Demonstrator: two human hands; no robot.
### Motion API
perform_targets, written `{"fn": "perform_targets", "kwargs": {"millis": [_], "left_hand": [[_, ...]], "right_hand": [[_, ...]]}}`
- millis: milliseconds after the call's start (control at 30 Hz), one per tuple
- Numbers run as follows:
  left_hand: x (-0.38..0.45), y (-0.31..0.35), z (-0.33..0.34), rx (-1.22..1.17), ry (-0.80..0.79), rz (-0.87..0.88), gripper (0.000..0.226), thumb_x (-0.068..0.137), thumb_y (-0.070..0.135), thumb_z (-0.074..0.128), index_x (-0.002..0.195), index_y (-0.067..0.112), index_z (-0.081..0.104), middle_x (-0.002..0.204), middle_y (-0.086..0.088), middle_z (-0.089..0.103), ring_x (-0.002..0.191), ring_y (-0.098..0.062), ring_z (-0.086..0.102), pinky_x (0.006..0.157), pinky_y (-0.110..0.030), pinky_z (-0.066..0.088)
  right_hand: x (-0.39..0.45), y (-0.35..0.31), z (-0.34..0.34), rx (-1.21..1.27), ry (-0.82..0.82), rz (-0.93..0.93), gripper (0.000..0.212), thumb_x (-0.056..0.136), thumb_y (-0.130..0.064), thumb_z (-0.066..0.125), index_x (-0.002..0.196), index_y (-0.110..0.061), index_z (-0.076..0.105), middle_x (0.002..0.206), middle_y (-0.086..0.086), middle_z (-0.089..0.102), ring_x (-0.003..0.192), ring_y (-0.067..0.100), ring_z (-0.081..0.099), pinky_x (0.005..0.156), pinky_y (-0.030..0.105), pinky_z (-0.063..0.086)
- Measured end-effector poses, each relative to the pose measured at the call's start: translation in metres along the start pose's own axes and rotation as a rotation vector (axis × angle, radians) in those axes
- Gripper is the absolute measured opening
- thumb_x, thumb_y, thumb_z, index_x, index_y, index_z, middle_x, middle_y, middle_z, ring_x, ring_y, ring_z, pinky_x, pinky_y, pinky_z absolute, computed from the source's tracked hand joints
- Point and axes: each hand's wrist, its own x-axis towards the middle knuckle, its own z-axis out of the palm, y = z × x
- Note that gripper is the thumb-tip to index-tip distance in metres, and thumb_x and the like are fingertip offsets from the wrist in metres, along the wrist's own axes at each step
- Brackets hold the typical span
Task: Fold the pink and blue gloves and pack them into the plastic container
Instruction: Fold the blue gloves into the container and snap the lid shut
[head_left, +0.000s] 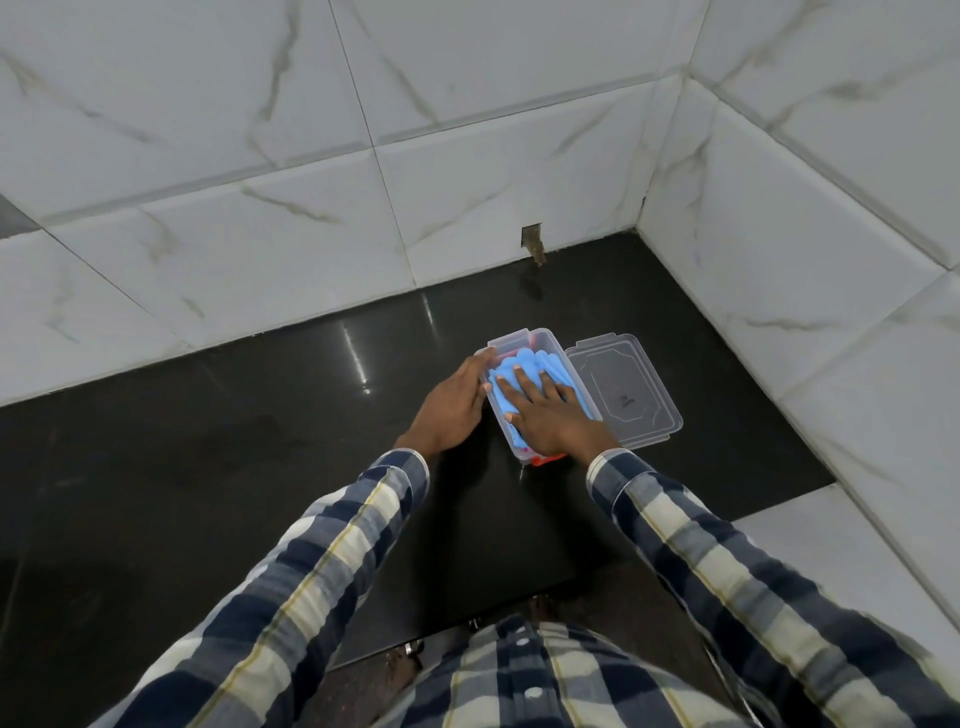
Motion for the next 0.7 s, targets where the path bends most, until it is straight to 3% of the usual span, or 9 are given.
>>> {"fn": "perform_targets", "kwargs": {"millis": [233,367,500,600,700], "left_hand": [[0.003,0.008,-0.001,-0.043,0.012,-0.063,0.053,0.115,0.032,0.044,0.165,0.019,0.037,0.169,-0.002,0.043,0.15,-0.025,0.053,0.126,-0.041,0.043],[-0.003,0.005,-0.002,0.002,0.048,-0.055,0.045,0.113,0.026,0.047,0.158,0.017,0.048,0.16,-0.001,0.05,0.142,-0.023,0.056,0.121,-0.04,0.045],[-0.017,-0.004,0.001,0.177,0.116,-0.121,0.046,0.108,0.031,0.052,0.154,0.02,0.052,0.153,0.001,0.053,0.143,-0.024,0.045,0.12,-0.045,0.039],[-0.029,-0.008,-0.001,0.148,0.186,-0.183,0.049,0.1,0.038,0.061,0.147,0.024,0.056,0.146,0.001,0.056,0.141,-0.024,0.044,0.121,-0.048,0.036],[-0.042,-0.011,-0.003,0.164,0.242,-0.202,0.049,0.092,0.043,0.065,0.138,0.027,0.06,0.137,0.004,0.064,0.132,-0.022,0.051,0.116,-0.047,0.038]], "right_hand": [[0.001,-0.004,-0.011,-0.166,0.019,0.007,0.085,0.111,-0.044,0.045,0.169,-0.024,-0.015,0.177,0.008,-0.02,0.165,0.042,-0.006,0.132,0.059,0.007],[-0.014,-0.006,-0.012,0.056,0.217,-0.022,0.07,0.109,-0.037,0.051,0.169,-0.027,0.017,0.178,0.003,0.009,0.164,0.029,0.015,0.132,0.048,0.015],[-0.03,-0.012,-0.002,0.144,0.431,0.021,0.042,0.1,-0.032,0.066,0.141,-0.032,0.059,0.158,-0.001,0.042,0.146,0.025,0.039,0.122,0.043,0.033],[-0.033,-0.015,-0.004,0.206,0.405,0.07,0.029,0.093,-0.023,0.076,0.121,-0.03,0.069,0.137,0.0,0.057,0.133,0.024,0.05,0.111,0.037,0.046],[-0.027,-0.023,-0.014,0.199,0.313,0.058,0.03,0.092,-0.01,0.073,0.118,-0.025,0.07,0.134,0.003,0.058,0.131,0.025,0.051,0.106,0.037,0.05]]}}
